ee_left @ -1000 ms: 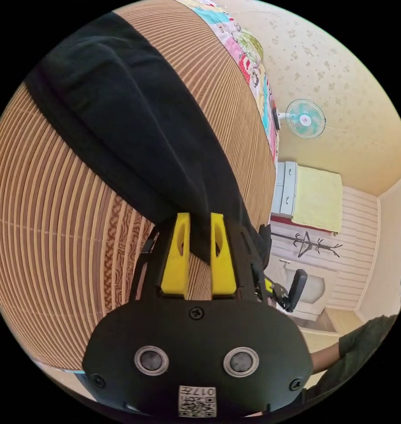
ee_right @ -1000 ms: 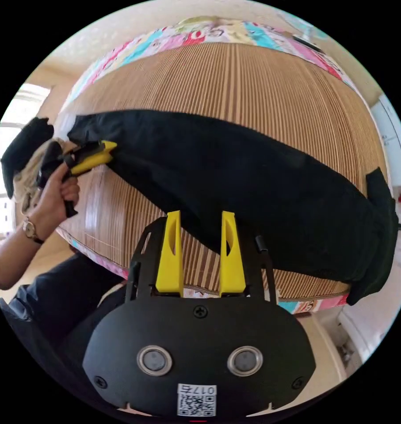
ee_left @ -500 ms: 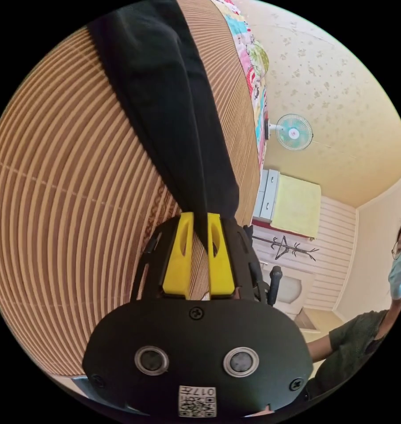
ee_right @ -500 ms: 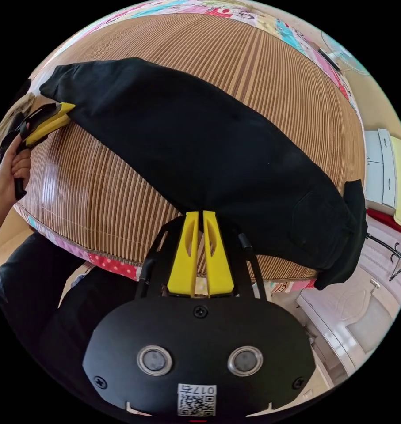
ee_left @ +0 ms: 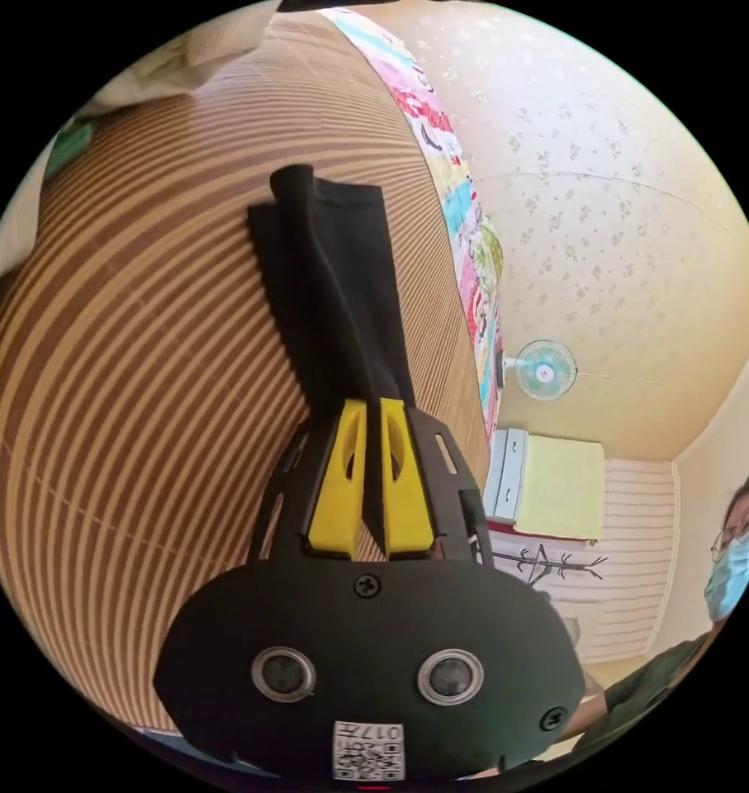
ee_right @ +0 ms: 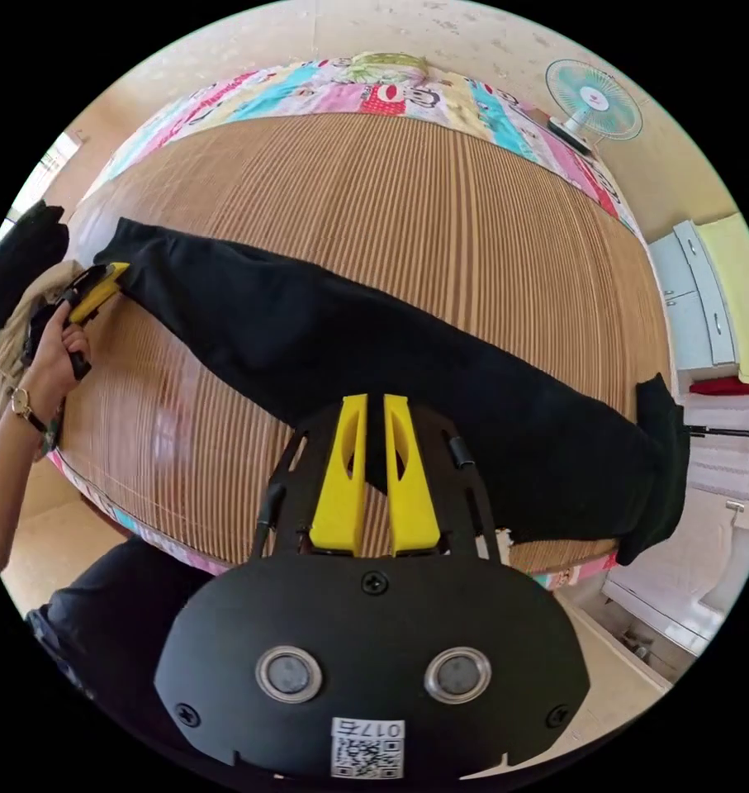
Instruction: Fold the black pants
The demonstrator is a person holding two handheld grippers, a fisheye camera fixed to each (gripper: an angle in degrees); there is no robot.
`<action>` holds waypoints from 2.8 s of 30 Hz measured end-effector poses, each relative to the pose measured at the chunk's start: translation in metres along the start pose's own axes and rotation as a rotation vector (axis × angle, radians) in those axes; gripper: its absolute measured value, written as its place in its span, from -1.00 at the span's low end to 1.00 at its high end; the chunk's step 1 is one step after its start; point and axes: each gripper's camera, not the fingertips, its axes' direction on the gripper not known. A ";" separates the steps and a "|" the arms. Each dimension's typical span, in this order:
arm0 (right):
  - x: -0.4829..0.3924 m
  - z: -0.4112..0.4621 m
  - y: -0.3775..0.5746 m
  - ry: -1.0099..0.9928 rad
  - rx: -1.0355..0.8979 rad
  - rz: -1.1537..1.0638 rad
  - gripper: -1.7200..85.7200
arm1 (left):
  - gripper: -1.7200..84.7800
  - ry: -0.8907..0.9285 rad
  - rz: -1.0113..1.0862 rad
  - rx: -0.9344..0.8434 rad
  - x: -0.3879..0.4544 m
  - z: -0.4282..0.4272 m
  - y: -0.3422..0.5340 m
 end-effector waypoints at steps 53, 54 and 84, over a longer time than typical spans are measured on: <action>0.282 0.115 0.099 -1.204 0.117 0.983 -0.72 | -0.73 0.071 0.817 -0.615 0.113 0.226 0.122; 0.281 0.119 0.095 -1.244 0.154 1.011 -0.70 | -0.72 0.082 0.844 -0.676 0.120 0.243 0.120; 0.209 0.167 0.109 -1.412 0.350 1.404 -0.83 | -0.84 -0.391 1.206 -1.739 0.121 0.631 0.253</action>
